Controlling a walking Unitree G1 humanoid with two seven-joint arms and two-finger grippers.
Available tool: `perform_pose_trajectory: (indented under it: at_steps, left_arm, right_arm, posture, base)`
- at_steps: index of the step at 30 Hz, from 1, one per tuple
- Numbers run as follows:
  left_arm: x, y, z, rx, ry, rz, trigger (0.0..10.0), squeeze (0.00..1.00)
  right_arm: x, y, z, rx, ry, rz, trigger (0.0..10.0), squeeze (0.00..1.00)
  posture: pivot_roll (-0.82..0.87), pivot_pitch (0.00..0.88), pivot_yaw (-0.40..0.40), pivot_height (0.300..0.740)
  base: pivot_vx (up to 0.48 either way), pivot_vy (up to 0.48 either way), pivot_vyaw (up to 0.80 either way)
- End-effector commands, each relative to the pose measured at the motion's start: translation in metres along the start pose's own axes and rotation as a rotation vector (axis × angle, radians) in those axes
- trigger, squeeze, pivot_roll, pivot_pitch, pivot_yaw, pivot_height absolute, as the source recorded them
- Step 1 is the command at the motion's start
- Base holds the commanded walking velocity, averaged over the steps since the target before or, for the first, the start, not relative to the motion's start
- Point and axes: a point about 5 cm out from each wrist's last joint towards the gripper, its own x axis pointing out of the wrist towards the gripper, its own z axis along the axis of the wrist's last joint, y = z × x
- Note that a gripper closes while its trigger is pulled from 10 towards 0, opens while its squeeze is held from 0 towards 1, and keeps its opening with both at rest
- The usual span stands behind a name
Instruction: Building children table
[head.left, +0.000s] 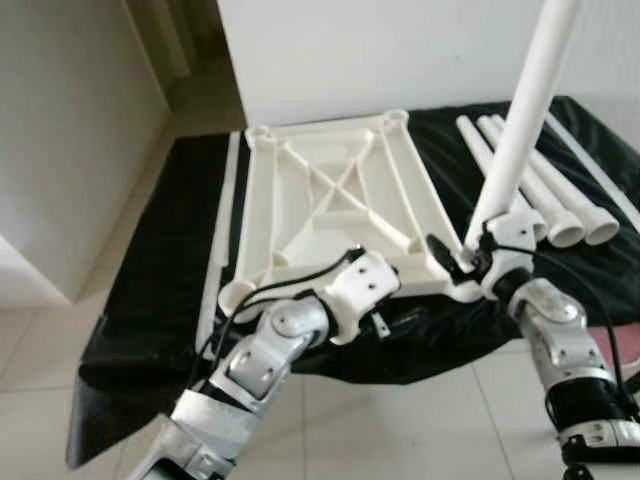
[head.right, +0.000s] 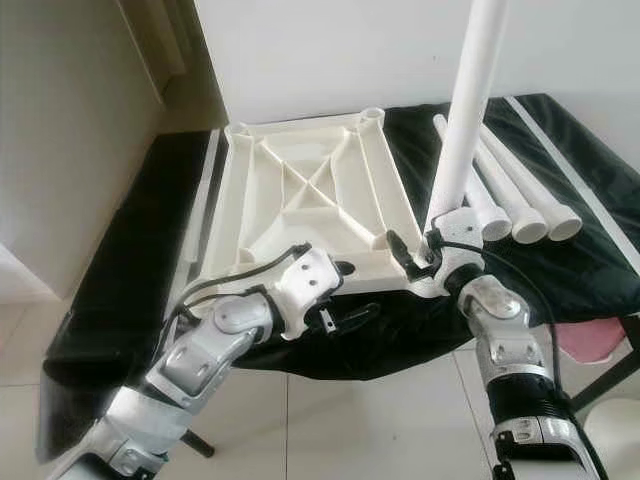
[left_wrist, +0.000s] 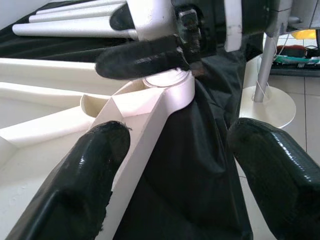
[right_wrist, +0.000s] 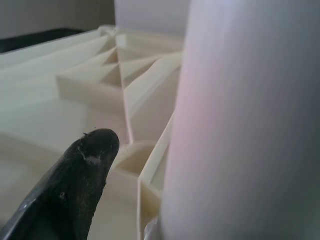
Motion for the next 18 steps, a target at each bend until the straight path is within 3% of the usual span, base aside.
perform_pose_trajectory:
  at_steps: [1, 3, 18]
  left_arm:
    - [-0.003, -0.007, -0.005, -0.01, 0.021, -0.116, 10.0, 0.0]
    - [-0.003, -0.007, -0.005, -0.014, 0.023, -0.108, 10.0, 0.0]
    - [-0.005, -0.007, -0.007, -0.015, 0.033, -0.104, 10.0, 0.0]
  right_arm:
    - [-0.001, 0.0, -0.006, 0.007, 0.036, 0.034, 9.0, 0.0]
    - [-0.003, -0.003, -0.011, 0.002, 0.06, 0.053, 0.0, 0.0]
    - [-0.01, -0.008, -0.021, 0.058, 0.076, 0.021, 0.0, 0.0]
  posture:
    - [-0.11, 0.0, 0.078, 0.74]
    - [-0.1, 0.0, 0.072, 0.74]
    - [-0.1, 0.0, 0.081, 0.74]
  base:
    - [0.0, 0.0, 0.0]
    - [0.0, 0.0, 0.0]
    - [0.0, 0.0, 0.0]
